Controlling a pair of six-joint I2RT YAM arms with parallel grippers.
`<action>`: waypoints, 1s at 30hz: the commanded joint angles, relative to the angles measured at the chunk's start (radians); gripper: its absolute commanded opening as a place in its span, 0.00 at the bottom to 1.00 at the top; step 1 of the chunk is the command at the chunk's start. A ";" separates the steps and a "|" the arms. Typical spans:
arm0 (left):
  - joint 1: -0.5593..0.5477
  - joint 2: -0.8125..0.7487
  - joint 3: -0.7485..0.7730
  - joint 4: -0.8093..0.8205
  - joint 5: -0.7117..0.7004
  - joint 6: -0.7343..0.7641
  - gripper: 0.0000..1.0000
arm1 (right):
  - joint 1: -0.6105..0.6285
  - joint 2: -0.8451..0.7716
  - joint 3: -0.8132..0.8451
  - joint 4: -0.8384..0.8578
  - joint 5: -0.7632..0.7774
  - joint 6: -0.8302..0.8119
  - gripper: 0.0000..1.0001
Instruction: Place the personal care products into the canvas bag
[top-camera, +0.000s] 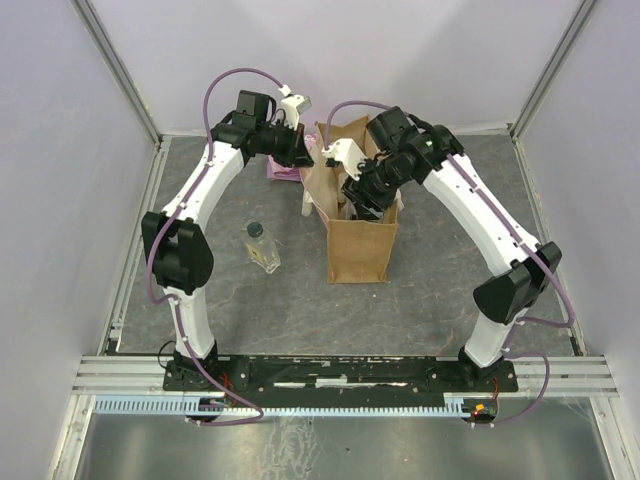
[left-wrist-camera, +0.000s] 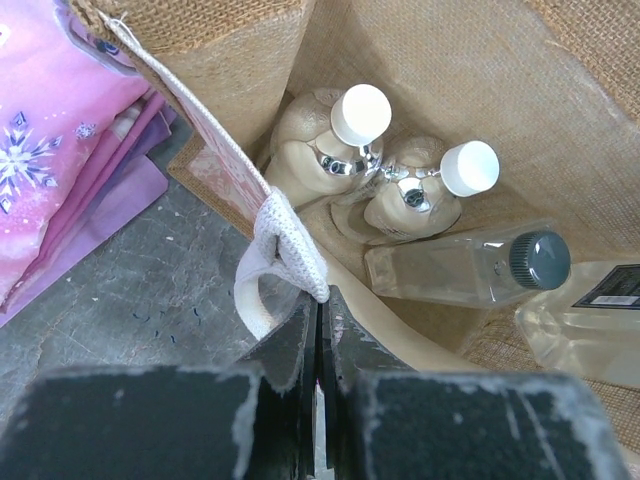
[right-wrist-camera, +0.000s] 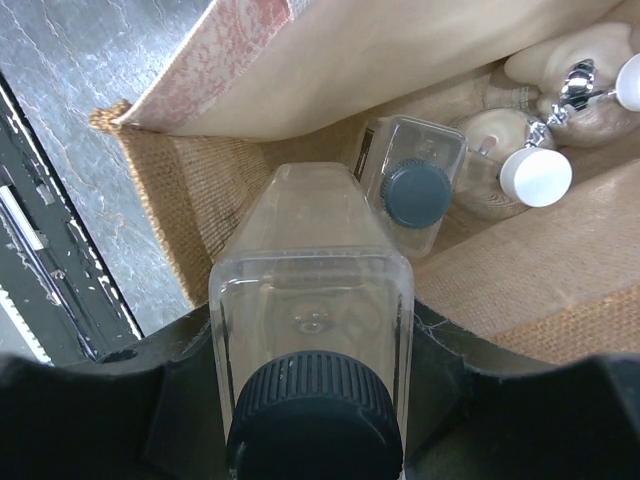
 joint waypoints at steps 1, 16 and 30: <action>0.006 0.019 0.049 0.038 -0.017 0.001 0.03 | -0.001 -0.018 0.006 0.096 -0.010 -0.011 0.00; 0.005 0.027 0.061 0.038 -0.018 0.005 0.03 | 0.000 0.037 -0.139 0.268 0.033 0.021 0.00; 0.007 0.036 0.082 0.022 -0.025 0.007 0.03 | 0.000 0.082 -0.261 0.446 0.104 0.018 0.00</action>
